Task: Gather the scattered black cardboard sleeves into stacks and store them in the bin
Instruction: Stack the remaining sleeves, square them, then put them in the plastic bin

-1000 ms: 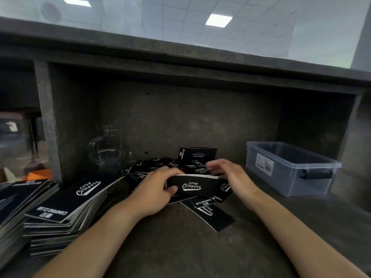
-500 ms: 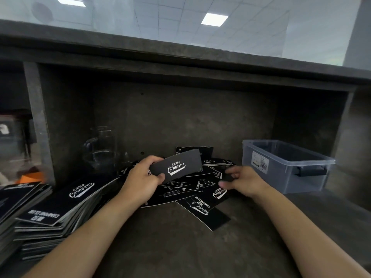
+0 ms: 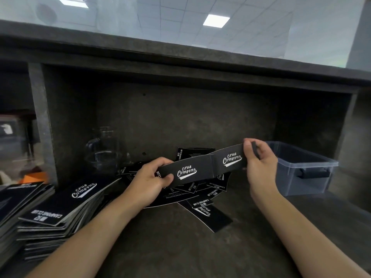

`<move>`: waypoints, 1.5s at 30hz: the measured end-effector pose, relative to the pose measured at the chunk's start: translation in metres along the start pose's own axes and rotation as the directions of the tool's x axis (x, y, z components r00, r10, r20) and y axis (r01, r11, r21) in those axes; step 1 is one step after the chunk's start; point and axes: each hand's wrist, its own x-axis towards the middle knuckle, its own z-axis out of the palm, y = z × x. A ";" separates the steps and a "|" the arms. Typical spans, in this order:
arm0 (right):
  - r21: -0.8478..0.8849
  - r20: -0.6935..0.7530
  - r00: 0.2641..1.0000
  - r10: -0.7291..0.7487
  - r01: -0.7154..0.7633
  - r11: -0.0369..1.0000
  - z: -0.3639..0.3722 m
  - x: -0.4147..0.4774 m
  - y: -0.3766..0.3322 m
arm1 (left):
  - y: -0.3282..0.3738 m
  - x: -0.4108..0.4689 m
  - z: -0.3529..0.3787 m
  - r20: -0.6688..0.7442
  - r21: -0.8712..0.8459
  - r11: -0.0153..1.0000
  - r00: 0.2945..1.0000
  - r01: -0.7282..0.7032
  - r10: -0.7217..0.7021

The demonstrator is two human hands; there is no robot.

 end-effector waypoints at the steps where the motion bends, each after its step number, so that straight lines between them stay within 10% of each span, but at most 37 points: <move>1: 0.036 0.064 0.996 0.066 -0.069 0.997 0.002 -0.002 -0.002 | -0.001 0.001 0.001 -0.003 0.019 1.000 1.000 -0.011 0.011; 5: -0.028 0.453 0.827 0.333 -0.360 0.932 0.025 -0.020 0.010 | -0.007 0.001 0.005 -0.020 0.097 0.994 0.998 -0.057 0.059; 9: -0.296 0.686 0.660 0.305 -0.129 0.947 0.026 -0.033 0.021 | -0.010 0.003 0.005 0.027 0.067 0.998 1.000 -0.018 0.016; 12: -0.280 0.696 0.659 0.284 -0.115 0.953 0.018 -0.024 0.020 | -0.008 0.004 0.005 0.044 0.000 1.000 0.999 -0.021 0.021; 16: -0.321 0.710 0.661 0.243 -0.003 0.947 0.009 -0.017 0.009 | -0.024 0.018 -0.003 -0.169 0.334 0.942 0.983 -0.017 0.077; 21: -0.381 0.788 0.555 0.267 0.098 0.919 0.004 -0.024 0.007 | -0.045 0.030 -0.002 0.015 0.482 0.870 0.992 0.103 -0.125; 28: -0.399 0.807 0.478 0.347 0.009 0.917 0.004 -0.018 0.002 | -0.046 0.027 0.001 0.060 0.693 0.720 0.998 -0.019 -0.032; 38: -0.268 0.755 0.554 0.351 -0.228 0.936 -0.019 -0.017 0.009 | -0.017 0.013 0.007 0.076 0.899 0.417 0.985 -0.135 0.155; 45: -0.160 0.756 0.579 0.303 -0.286 0.945 -0.023 -0.016 -0.001 | -0.007 0.018 0.008 -0.410 0.495 0.832 0.777 -0.252 0.479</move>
